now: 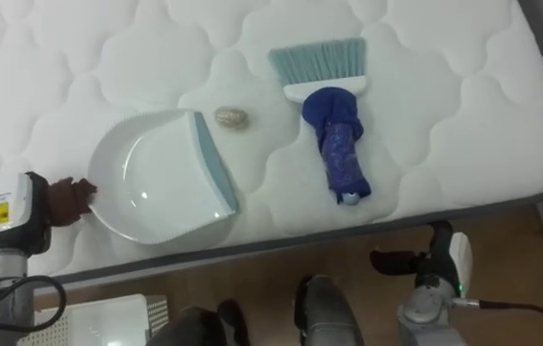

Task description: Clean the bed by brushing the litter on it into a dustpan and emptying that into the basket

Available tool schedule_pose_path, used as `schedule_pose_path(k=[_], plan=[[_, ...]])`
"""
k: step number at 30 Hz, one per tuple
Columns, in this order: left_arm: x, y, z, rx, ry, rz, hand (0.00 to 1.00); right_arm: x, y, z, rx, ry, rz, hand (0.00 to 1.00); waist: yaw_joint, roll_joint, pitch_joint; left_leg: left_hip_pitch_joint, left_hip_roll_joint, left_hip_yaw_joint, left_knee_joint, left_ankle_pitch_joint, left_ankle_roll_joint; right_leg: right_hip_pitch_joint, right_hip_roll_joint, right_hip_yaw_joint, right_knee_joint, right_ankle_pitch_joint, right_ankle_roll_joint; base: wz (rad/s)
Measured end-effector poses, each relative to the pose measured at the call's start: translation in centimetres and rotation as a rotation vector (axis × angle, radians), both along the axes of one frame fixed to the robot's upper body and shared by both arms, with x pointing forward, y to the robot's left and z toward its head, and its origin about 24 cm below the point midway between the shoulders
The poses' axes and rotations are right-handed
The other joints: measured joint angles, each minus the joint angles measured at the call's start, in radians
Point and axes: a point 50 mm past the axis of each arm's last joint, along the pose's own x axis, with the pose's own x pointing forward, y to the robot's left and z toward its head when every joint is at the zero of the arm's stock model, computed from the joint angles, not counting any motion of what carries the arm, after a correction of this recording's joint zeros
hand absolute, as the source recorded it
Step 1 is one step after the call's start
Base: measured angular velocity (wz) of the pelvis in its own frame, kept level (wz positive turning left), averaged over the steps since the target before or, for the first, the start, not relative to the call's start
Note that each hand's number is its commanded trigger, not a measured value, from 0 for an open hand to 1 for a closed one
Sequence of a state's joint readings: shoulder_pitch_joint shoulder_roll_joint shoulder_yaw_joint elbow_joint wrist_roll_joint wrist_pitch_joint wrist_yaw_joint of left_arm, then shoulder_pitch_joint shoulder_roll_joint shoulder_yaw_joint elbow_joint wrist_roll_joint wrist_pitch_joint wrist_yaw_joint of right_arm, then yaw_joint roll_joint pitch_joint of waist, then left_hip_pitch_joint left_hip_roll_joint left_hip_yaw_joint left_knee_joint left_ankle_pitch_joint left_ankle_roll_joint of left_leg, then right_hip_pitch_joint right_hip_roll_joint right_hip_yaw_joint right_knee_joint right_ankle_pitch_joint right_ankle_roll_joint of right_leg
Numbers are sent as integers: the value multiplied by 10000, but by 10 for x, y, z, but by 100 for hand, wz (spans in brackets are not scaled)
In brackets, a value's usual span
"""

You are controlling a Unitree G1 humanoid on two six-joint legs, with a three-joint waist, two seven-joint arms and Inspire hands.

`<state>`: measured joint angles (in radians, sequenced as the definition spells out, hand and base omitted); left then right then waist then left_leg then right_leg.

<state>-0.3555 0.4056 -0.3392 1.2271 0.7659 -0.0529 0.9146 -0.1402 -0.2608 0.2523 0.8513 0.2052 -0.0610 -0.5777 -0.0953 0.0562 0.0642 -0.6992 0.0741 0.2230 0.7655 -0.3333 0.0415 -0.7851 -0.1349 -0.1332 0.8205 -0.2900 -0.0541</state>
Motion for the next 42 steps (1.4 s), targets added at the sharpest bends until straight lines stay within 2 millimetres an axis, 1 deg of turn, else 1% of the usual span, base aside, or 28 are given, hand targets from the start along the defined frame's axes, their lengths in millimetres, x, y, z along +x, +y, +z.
schedule_pose_path(k=[7,13,18,21,24,30,33,36,42], plan=[[1,-1,1,-82,-168,-147,100,1,-1,2,-334,-133,-275,0,151,-17,12,-45,6,82,-4,5,10,-90,2,72,10,12,13,-1],[9,-2,7,-1,-336,-284,100,10,2,8,-869,-248,-478,0,161,-75,50,-179,-39,261,-29,34,63,-353,-4,288,71,88,58,-6],[16,2,15,161,-599,-274,100,15,6,11,-1230,-314,-400,0,167,-246,169,-320,-79,272,49,39,72,-561,-6,389,186,90,63,-2],[22,1,20,186,-782,-316,100,18,7,13,-1478,-325,-451,0,184,-274,193,-503,-4,265,196,35,76,-682,7,341,224,114,47,0],[24,1,22,184,-858,-326,100,21,7,16,-1630,-458,-580,0,207,-286,212,-606,10,301,289,24,92,-807,10,382,313,122,52,-1],[29,0,27,186,-1026,-380,100,23,7,20,-1983,-567,-921,0,432,-289,219,-696,24,348,257,23,94,-955,19,384,307,204,16,-5],[31,-1,29,195,-1086,-410,100,23,8,20,-2153,-610,-968,0,453,-289,220,-787,24,343,279,24,93,-1016,20,336,307,228,-7,2],[32,-2,29,214,-1103,-438,100,24,8,21,-2285,-608,-1064,0,471,-286,221,-829,58,338,290,24,94,-1051,20,336,304,236,-2,0],[33,-2,30,244,-1141,-452,100,24,9,22,-2492,-580,-1160,0,475,-264,234,-857,41,324,305,30,104,-1054,13,340,297,242,16,0]])
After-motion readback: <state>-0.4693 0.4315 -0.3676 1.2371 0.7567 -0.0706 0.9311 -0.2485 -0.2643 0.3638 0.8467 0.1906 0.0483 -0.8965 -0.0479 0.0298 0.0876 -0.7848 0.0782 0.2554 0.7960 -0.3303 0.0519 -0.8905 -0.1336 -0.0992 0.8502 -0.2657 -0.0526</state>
